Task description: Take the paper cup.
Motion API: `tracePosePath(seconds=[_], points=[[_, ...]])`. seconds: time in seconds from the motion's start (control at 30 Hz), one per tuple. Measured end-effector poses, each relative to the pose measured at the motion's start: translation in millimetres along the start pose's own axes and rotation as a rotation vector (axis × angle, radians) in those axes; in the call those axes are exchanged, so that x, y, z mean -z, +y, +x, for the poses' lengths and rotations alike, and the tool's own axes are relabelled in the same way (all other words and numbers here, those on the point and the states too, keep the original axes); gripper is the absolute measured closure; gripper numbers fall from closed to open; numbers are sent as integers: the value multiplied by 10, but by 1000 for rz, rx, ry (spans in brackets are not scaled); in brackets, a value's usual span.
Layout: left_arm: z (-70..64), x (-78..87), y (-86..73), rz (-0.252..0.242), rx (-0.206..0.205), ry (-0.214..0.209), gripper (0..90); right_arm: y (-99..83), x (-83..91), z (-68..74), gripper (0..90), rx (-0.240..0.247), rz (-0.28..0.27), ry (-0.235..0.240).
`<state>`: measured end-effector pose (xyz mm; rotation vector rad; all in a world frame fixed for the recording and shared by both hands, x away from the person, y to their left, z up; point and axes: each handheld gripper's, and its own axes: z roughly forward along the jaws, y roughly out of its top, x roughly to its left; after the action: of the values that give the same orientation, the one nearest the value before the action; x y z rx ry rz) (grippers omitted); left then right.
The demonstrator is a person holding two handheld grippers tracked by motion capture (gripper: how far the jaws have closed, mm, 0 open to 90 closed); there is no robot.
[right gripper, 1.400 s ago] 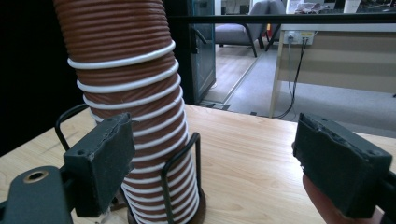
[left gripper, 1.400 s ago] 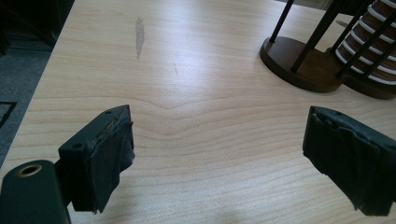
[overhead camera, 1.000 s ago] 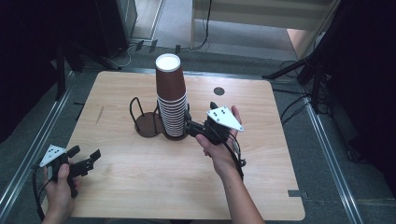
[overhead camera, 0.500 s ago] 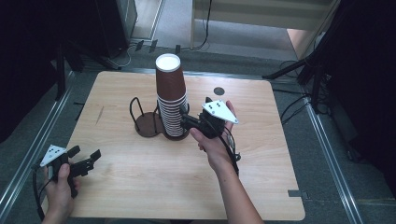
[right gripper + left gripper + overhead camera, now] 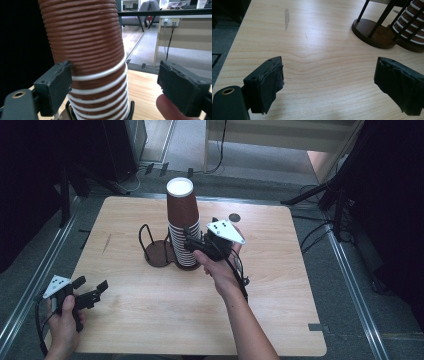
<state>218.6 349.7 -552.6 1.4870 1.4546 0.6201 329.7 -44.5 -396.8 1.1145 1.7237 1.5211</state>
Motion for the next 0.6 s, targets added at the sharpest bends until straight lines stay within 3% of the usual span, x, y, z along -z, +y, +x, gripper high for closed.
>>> tracePosePath(seconds=[0.6], points=[[3, -4, 2, 3, 2, -6, 91, 184, -215, 172, 23, 5, -1, 44]])
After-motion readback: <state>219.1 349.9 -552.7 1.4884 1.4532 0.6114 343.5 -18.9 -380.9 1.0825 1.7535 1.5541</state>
